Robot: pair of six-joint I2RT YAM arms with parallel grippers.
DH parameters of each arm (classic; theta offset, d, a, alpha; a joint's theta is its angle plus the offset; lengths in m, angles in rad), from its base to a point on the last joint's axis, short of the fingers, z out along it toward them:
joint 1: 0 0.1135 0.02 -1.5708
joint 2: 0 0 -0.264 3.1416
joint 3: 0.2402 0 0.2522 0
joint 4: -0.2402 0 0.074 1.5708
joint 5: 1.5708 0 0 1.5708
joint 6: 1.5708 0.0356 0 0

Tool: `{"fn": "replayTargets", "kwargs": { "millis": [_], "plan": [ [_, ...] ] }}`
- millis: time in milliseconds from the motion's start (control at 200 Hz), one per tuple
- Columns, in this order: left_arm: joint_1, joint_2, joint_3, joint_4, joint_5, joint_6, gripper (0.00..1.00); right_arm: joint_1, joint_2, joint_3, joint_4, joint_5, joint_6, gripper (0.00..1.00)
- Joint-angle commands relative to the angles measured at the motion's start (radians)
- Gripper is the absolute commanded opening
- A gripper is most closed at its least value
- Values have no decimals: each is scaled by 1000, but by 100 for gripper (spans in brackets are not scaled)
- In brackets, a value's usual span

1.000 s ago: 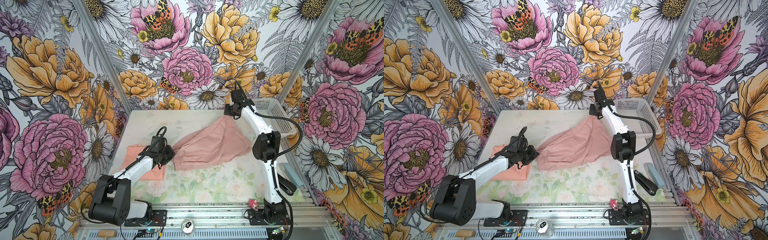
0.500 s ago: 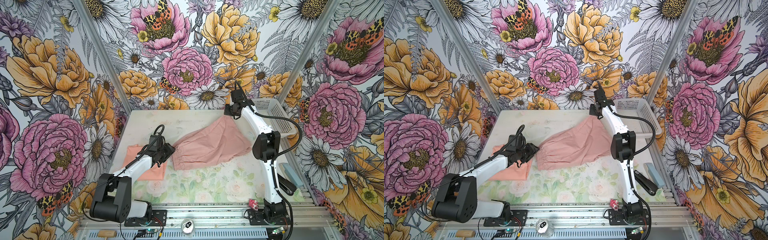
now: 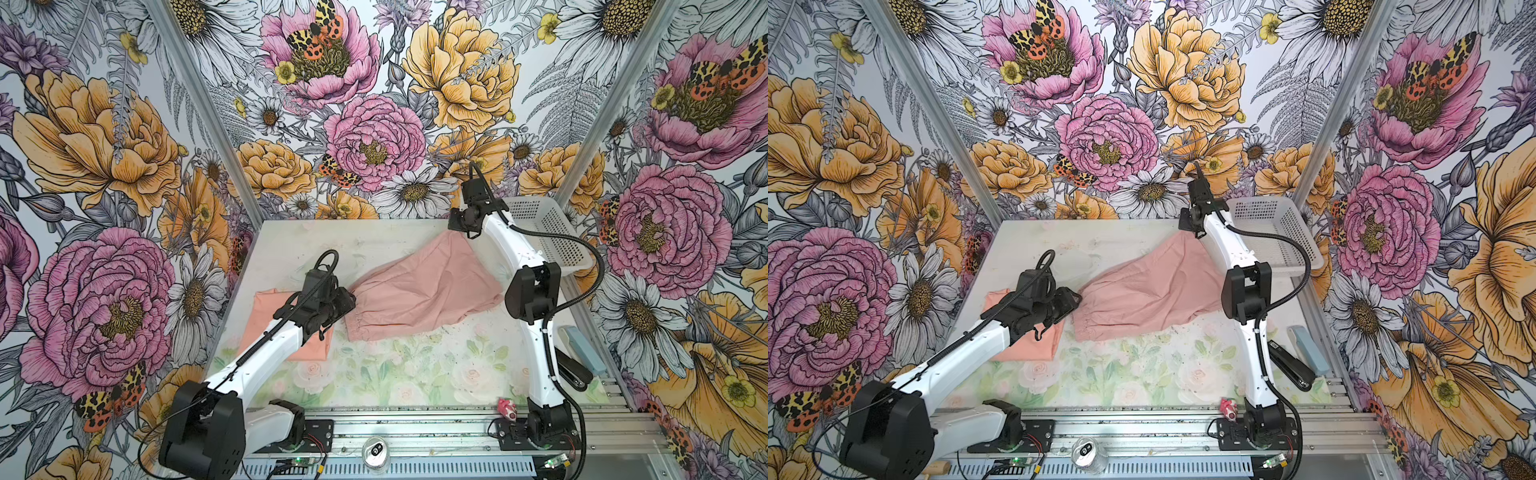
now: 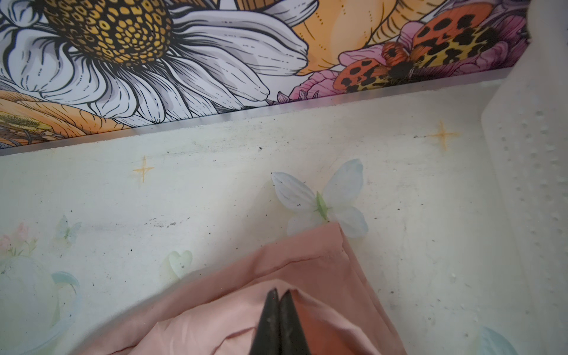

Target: Fold and stack the mixed laundry pile

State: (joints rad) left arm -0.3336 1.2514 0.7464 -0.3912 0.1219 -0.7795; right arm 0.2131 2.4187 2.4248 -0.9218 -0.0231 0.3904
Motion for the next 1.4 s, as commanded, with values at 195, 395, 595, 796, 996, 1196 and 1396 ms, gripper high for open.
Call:
{"fn": "replayTargets", "kwargs": {
  "millis": [195, 395, 595, 796, 996, 1196, 1396],
  "plan": [
    [20, 190, 152, 65, 22, 95, 47, 0, 48, 30, 29, -3, -19, 0],
    [50, 292, 168, 92, -16, 102, 39, 0, 52, 27, 30, -2, -26, 0],
    [51, 335, 171, 104, -107, 97, 36, -3, 59, 30, 32, 1, -33, 0],
    [45, 406, 194, 129, -122, 111, 36, -11, 71, 27, 31, 6, -34, 0],
    [42, 450, 207, 128, -121, 115, 36, -25, 80, 23, 29, 11, -31, 0],
    [39, 453, 206, 120, -125, 117, 36, -30, 30, -8, 29, 67, -48, 49],
    [38, 460, 220, 115, -120, 121, 37, -34, -144, -198, 29, 94, -48, 55]
  ]
}}
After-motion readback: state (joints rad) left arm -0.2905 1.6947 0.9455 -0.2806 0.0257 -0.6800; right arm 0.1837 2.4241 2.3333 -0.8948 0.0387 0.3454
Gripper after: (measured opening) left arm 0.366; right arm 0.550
